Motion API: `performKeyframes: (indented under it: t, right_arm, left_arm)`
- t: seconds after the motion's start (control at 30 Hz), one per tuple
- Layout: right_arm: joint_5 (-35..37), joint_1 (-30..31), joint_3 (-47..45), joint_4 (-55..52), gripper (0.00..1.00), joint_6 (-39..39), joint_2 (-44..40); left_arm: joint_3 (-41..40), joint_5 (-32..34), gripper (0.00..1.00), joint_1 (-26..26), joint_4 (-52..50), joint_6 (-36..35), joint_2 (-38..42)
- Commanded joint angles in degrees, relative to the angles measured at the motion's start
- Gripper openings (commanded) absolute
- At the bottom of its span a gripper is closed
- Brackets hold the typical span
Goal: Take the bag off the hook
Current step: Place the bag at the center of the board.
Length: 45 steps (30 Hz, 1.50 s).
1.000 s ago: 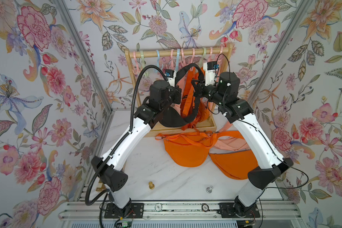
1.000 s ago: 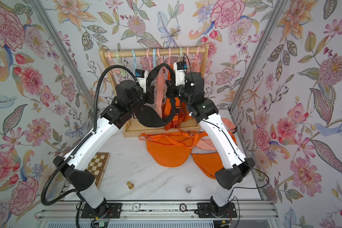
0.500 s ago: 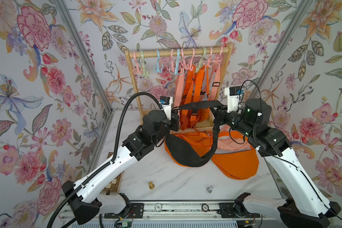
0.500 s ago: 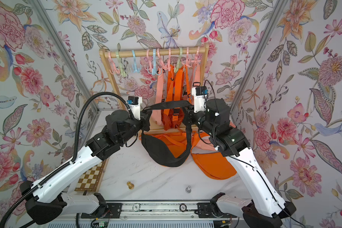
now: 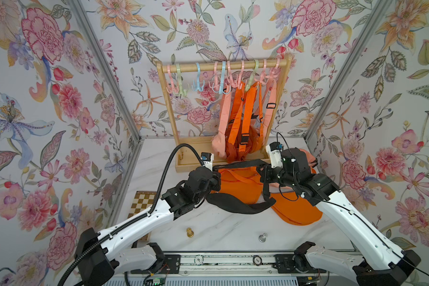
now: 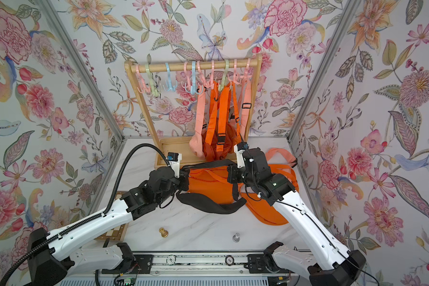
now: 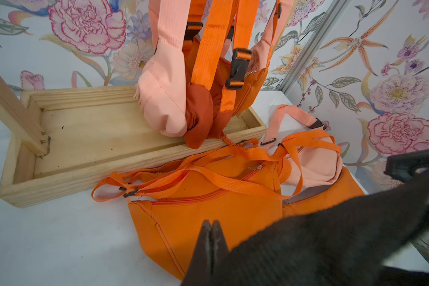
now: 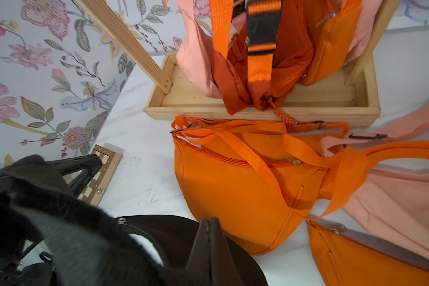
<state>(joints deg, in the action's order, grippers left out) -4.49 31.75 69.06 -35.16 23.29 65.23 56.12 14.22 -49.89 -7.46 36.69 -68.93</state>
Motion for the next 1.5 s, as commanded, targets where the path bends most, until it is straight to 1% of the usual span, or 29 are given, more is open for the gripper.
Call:
performKeyframes:
  t: [0.0,0.1,0.23,0.33,0.5,0.7,0.83,1.0,1.07,1.13,1.23,1.27,1.3,1.37,1.47]
  right_arm:
    - [-1.76,-1.37,0.79,0.02,0.00,0.17,0.33]
    - [-1.72,-2.74,2.90,-1.19,0.00,-0.97,0.39]
    - [-2.76,-3.71,7.45,-4.04,0.00,-1.48,-0.63]
    - [-4.04,-3.52,10.40,-6.74,0.00,-1.01,-2.22]
    - [-5.11,-3.45,10.96,-9.04,0.00,0.67,-6.10]
    - [-5.72,-3.33,9.40,-9.34,0.00,2.28,-9.39]
    - [-5.73,-3.26,8.43,-9.19,0.00,1.99,-8.56]
    - [-5.55,-3.31,5.92,-6.18,0.00,0.92,-4.34]
    - [-6.13,-3.35,4.62,-3.83,0.00,0.71,-1.75]
    - [-6.40,-3.33,3.04,-1.13,0.00,0.36,1.38]
    - [-5.93,-3.29,0.52,2.65,0.00,-0.74,6.84]
    - [-5.26,-3.31,-0.45,4.16,0.00,-1.28,8.46]
    - [-4.77,-3.39,-1.23,5.61,0.00,-1.77,9.80]
    - [-4.31,-3.62,-2.05,7.89,0.00,-2.82,11.75]
    - [-3.60,-3.63,-1.67,9.26,0.00,-4.14,13.47]
  left_arm:
    - [-0.01,1.26,0.02,0.56,2.69,0.99,-1.10]
    - [1.86,1.21,0.02,0.67,1.81,0.71,-1.05]
    - [6.41,-1.52,0.02,0.50,-0.32,1.35,0.25]
    - [8.74,-1.15,0.02,-0.61,-2.73,2.01,1.91]
    - [7.16,-0.55,0.02,-2.98,-4.07,5.17,4.88]
    - [4.95,2.08,0.02,-5.89,-5.46,8.03,8.08]
    - [4.75,4.84,0.03,-6.48,-7.26,8.62,10.15]
    - [2.79,8.60,0.05,-6.37,-7.96,8.49,10.95]
    - [1.42,9.83,0.06,-5.79,-6.96,7.79,9.66]
    - [-1.44,9.29,0.07,-4.00,-3.78,7.31,7.69]
    - [-7.89,2.76,0.06,1.27,4.93,8.63,2.57]
    - [-9.84,0.20,0.03,3.08,8.48,8.88,0.42]
    - [-10.97,-0.72,0.02,4.29,10.92,8.96,-1.52]
    - [-10.92,-1.44,0.01,6.05,13.27,8.00,-4.69]
    - [-7.30,-1.39,0.01,6.99,13.35,4.98,-8.27]
